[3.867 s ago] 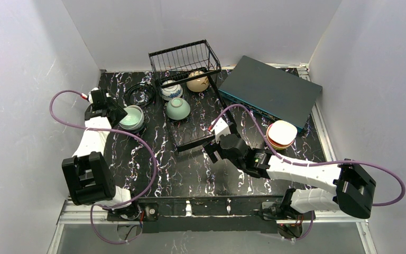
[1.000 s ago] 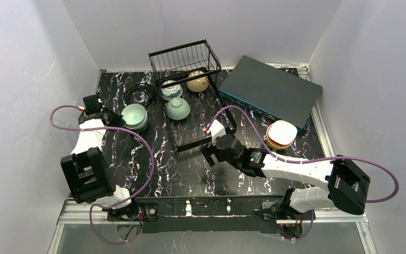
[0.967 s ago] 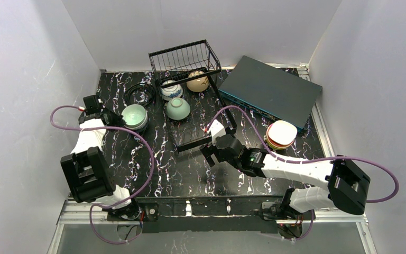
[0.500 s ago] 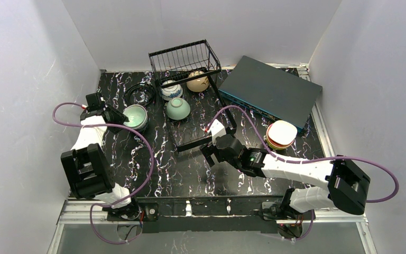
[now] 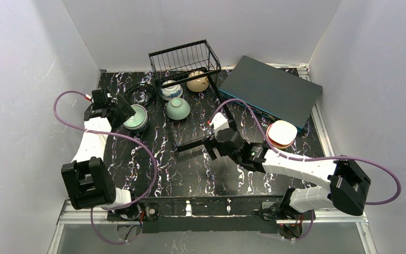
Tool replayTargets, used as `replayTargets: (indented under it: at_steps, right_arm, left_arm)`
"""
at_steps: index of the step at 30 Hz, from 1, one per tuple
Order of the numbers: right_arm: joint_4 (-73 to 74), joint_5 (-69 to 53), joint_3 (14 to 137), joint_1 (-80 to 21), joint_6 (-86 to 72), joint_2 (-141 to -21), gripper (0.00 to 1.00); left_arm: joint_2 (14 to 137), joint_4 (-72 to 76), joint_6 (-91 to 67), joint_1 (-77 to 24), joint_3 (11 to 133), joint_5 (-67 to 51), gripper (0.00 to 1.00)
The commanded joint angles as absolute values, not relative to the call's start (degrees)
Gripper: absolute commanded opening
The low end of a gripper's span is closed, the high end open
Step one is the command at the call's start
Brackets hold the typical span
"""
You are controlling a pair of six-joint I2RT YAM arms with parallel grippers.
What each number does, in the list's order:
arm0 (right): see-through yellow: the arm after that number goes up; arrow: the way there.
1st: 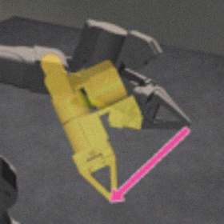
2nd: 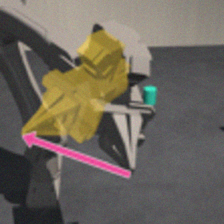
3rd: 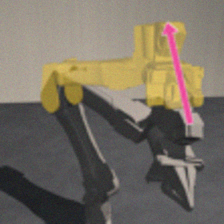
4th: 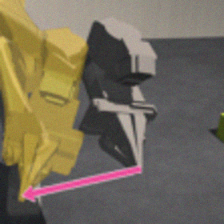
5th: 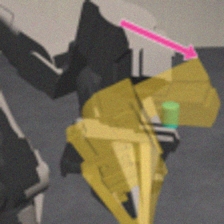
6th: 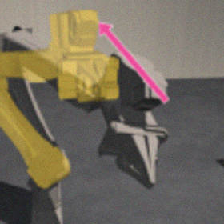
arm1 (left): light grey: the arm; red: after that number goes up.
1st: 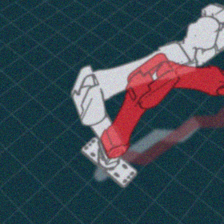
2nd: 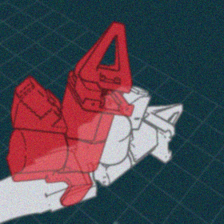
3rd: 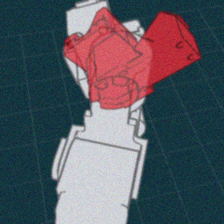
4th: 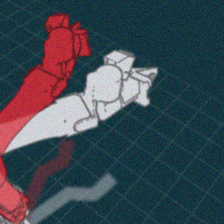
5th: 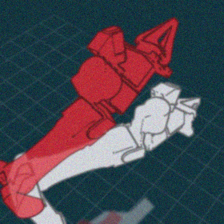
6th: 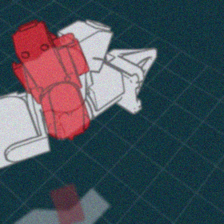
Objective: Unload the bowls from the dish rack
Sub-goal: Adjust the bowl in the bowl, then adjust the dish rack at the center of the board.
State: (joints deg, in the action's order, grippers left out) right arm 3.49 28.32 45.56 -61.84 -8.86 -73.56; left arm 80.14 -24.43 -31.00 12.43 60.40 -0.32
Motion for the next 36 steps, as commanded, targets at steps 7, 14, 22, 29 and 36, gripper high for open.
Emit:
replayTargets:
  at_steps: [7, 14, 22, 29, 36]
  right_arm:
    - [13.60, 32.63, 54.69, -54.46, -12.28, -73.34, 0.99]
    - [20.27, 31.66, 62.04, -48.20, -12.94, -78.75, 0.99]
    - [25.71, 26.55, 71.04, -40.55, -13.91, -88.89, 0.99]
    - [24.76, 22.76, 74.61, -35.05, -14.07, -97.39, 0.99]
    - [24.67, 20.44, 74.87, -31.86, -12.54, -103.40, 0.99]
  left_arm:
    - [68.59, -25.88, -20.20, 3.46, 61.39, 6.13, 0.98]
    - [64.99, -26.42, -17.99, -1.94, 60.25, 0.68, 0.98]
    - [62.04, -28.26, -10.96, -12.58, 60.48, 9.83, 0.98]
    - [60.41, -26.72, -8.19, -17.31, 59.47, 8.55, 0.98]
    - [60.09, -25.48, -6.50, -18.94, 58.76, 6.26, 0.98]
